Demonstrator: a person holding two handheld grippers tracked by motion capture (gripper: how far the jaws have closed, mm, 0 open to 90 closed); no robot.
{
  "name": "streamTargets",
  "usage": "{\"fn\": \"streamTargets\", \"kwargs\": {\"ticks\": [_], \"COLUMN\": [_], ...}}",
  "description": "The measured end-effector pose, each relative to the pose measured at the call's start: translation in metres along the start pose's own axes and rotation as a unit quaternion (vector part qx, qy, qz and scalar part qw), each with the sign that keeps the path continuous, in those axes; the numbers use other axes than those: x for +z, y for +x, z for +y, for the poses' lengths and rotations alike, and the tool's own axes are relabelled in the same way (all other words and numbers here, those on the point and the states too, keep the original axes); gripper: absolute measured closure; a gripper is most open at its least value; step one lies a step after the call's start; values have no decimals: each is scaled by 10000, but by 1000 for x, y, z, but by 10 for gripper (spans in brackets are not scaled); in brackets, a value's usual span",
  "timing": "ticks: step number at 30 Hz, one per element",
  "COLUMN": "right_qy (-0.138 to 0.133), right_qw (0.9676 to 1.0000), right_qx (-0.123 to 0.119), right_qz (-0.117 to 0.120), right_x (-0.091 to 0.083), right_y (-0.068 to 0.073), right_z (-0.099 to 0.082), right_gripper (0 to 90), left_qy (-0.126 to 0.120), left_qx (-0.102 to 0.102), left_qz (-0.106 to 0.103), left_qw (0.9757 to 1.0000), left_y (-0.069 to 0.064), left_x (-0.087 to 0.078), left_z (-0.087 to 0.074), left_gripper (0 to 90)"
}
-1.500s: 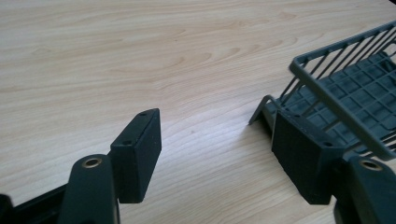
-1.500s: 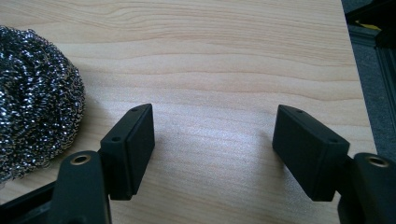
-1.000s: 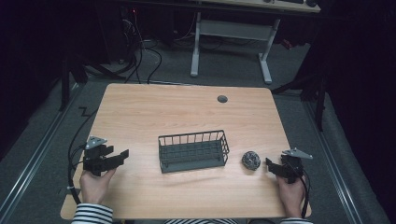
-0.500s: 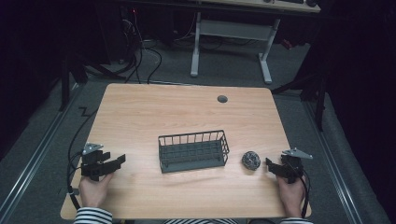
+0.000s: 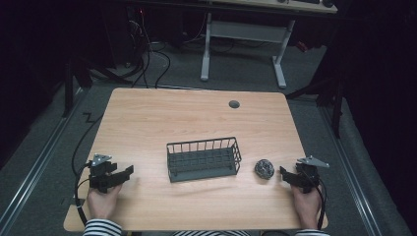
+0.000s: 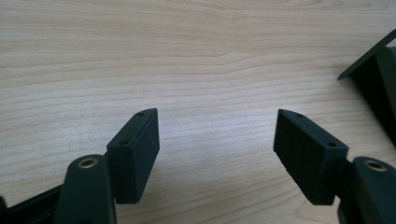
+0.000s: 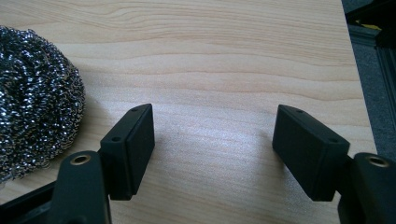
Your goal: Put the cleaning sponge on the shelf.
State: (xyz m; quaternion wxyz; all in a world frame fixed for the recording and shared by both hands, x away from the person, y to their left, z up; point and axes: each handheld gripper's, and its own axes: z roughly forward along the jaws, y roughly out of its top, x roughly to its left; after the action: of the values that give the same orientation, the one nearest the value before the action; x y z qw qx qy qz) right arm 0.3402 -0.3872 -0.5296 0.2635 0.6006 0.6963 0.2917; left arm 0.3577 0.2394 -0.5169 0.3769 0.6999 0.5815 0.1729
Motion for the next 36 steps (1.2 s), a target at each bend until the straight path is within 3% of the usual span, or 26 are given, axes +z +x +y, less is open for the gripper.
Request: {"fn": "streamTargets", "kwargs": {"ticks": [19, 31, 36], "right_qy": [6, 3, 12], "right_qw": [10000, 10000, 10000], "right_qx": [2, -19, -26], "right_qz": [-4, 17, 23], "right_x": [0, 0, 0], "right_y": [0, 0, 0], "right_z": [0, 0, 0], "right_gripper": [300, 301, 305], "left_qy": [-10, -16, -42], "left_qx": [289, 365, 490], "left_qz": [457, 588, 683], "left_qw": [9985, 9976, 9964], "left_y": [-4, -4, -6], "left_x": [14, 19, 20], "left_z": [-8, -9, -11], "left_gripper": [318, 319, 320]}}
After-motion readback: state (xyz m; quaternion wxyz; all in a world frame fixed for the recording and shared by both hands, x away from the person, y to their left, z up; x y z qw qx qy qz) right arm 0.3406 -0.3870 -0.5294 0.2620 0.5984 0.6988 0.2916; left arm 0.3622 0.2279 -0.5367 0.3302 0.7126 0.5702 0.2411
